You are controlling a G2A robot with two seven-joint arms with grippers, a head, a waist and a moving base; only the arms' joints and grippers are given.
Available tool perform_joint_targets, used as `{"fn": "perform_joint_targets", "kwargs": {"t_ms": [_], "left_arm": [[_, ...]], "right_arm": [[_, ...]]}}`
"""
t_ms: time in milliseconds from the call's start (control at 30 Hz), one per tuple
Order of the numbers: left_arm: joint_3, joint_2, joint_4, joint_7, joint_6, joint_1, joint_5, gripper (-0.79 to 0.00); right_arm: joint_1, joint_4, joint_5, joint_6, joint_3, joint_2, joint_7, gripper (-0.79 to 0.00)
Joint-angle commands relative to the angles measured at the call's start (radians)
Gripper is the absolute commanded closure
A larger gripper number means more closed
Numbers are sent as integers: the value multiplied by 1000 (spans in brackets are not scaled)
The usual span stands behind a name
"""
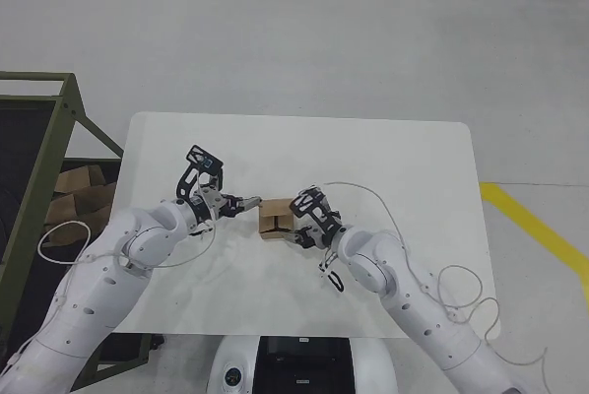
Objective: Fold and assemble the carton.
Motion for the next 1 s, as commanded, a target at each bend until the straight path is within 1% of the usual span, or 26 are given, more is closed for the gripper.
{"fn": "perform_joint_targets", "kwargs": {"t_ms": [0,200,333,467,533,633,733,867,967], "left_arm": [[3,-2,3,-2,-2,-2,2,-785],[15,-7,10,-14,-7,-6,18,-785],[22,-11,14,-19,-6,-7,29,-785],[30,-15,15,-22,-4,-7,37,-785],[34,-17,16,-24,-4,-8,39,-785],[37,-20,19,-25,-7,-11,39,-785],[39,-23,23,-27,-7,-13,40,-785],[43,-26,29,-27,-12,-13,40,-785],[43,-28,31,-25,-12,-11,39,-785]], "right_arm": [[-4,-1,0,7,6,0,-7,-785],[-16,-2,11,18,20,-1,-27,-785],[-28,-31,19,-38,37,5,-32,-785],[-63,-89,31,-113,84,21,-27,-785],[-84,-126,27,-133,108,29,-26,-785],[-117,-178,-5,-117,131,36,-35,-785],[-130,-208,-68,-87,123,38,-22,-785],[-108,-197,-132,-50,74,30,10,-785],[-87,-180,-144,-27,43,21,8,-785]]}}
